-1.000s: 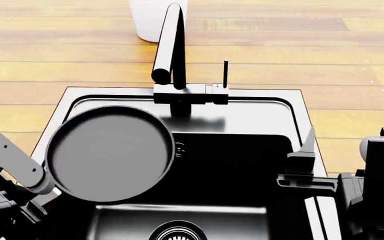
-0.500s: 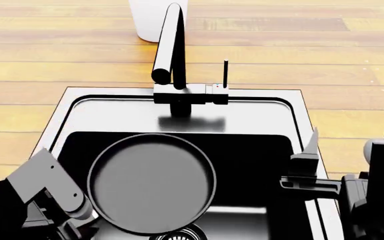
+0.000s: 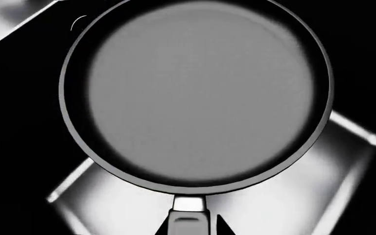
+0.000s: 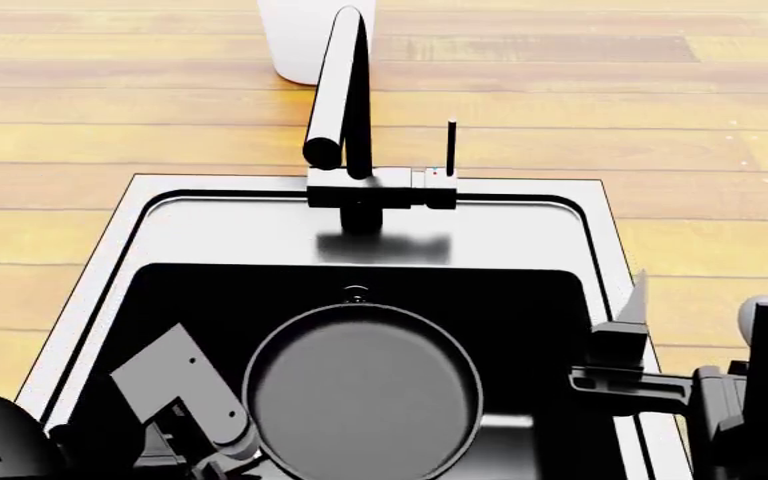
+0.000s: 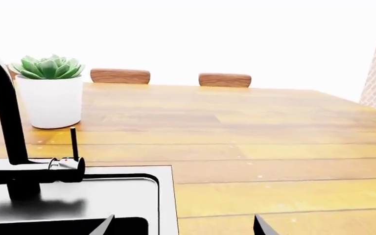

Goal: Pick the pan and sponge and place them into the sink. Then turn on the water.

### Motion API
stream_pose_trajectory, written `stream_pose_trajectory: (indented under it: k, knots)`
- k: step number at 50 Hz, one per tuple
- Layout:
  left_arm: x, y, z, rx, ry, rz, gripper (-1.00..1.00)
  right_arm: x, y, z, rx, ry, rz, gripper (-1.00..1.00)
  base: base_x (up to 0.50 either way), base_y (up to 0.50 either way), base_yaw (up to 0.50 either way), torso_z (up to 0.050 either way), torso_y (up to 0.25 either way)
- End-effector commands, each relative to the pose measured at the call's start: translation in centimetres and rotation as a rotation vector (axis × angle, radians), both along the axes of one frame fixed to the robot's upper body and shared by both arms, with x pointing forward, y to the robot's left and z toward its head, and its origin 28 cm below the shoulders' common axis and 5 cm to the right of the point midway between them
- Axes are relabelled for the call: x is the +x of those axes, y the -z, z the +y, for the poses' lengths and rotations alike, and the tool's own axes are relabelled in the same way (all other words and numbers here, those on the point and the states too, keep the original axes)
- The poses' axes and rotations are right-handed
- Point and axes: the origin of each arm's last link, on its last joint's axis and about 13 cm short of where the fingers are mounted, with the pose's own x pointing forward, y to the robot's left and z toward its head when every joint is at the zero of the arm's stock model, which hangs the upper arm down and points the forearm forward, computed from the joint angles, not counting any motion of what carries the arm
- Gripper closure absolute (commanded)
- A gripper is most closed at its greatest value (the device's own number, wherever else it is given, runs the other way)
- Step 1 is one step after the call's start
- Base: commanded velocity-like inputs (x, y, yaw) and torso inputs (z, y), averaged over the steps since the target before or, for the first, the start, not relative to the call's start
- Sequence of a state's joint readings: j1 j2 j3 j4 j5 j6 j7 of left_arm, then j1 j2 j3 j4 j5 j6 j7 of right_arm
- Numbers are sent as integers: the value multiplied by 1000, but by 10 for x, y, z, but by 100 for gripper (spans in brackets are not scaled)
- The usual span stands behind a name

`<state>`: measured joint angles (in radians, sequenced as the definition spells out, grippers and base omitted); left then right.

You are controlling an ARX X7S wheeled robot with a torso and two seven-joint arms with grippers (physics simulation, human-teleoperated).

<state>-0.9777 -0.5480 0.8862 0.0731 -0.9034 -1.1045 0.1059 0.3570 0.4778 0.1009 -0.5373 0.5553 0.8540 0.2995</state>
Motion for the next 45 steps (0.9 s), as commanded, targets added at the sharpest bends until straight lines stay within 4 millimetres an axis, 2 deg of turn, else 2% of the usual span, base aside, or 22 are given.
stream_pose_trajectory:
  k: [1, 15, 32, 45]
  knots:
    - [13, 7, -8, -26, 42, -25, 100, -4, 0, -2, -3, 14, 4, -100, 0, 0, 0, 0, 0]
    - [30, 29, -16, -16, 60, 29, 100, -9, 6, -6, 2, 29, 13, -100, 0, 0, 0, 0, 1]
    - [38, 56, -21, 13, 112, 83, 100, -15, 9, -10, 11, 50, 19, -100, 0, 0, 0, 1, 1]
    - [56, 71, -23, 7, 138, 119, 100, -22, 12, -13, 13, 73, 28, -100, 0, 0, 0, 1, 1]
